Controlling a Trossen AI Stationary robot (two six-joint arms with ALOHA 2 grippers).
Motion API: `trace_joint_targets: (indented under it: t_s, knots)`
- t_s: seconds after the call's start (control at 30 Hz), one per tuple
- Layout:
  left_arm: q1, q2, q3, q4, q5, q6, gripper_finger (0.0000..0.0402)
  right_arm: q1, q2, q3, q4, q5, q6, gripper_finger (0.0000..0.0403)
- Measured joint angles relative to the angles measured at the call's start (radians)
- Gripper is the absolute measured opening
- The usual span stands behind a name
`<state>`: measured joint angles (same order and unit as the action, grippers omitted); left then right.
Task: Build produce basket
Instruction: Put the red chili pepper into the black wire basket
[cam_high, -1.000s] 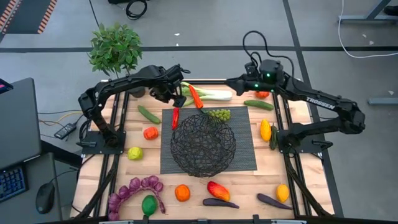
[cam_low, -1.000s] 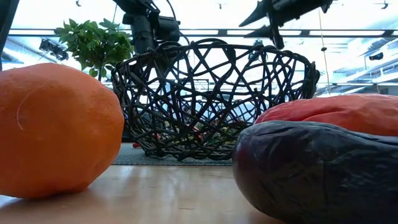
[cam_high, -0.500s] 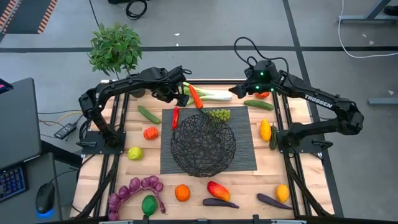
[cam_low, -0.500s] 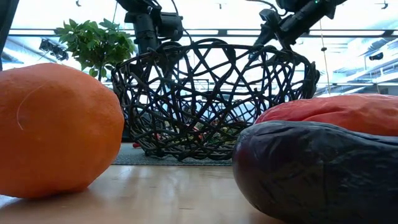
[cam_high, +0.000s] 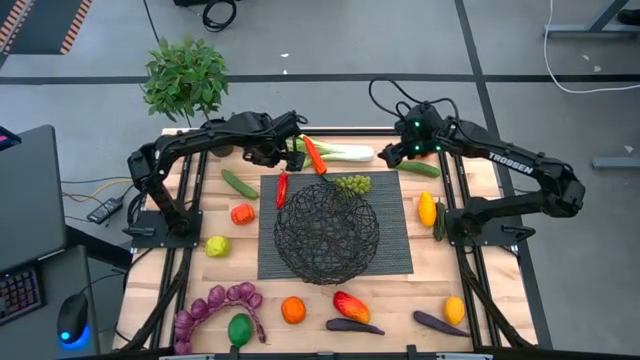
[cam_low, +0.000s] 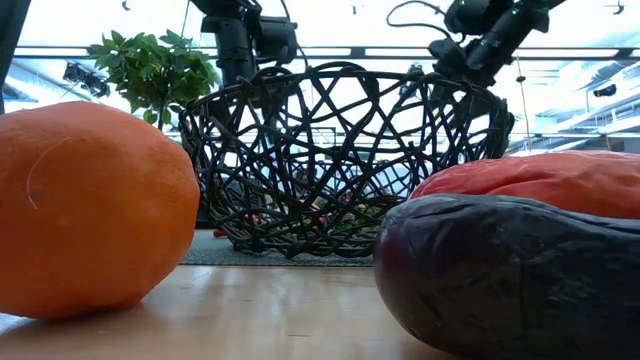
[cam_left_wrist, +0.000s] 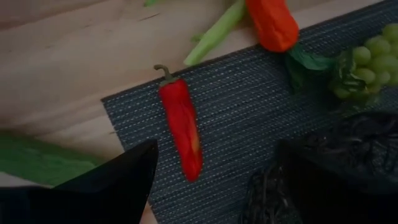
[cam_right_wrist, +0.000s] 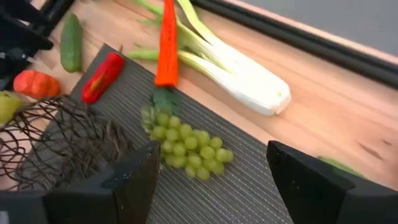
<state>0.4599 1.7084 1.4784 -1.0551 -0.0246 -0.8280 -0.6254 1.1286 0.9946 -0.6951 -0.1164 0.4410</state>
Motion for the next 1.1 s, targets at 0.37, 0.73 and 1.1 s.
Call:
trace_joint_targets:
  t_s: [0.37, 0.73, 1.1]
  knots:
    - [-0.027, 0.001, 0.0, -0.036, -0.002, -0.006, 0.033, -0.001, -0.001, -0.037, -0.022, -0.031, 0.028, 0.0312]
    - [-0.085, 0.008, 0.0, -0.02, -0.047, 0.001, 0.033, 0.0, -0.001, -0.037, -0.089, 0.041, -0.005, 0.0312]
    - [-0.105, 0.024, 0.0, -0.02, -0.042, 0.01, 0.033, 0.012, -0.001, -0.037, -0.125, 0.045, 0.001, 0.0312]
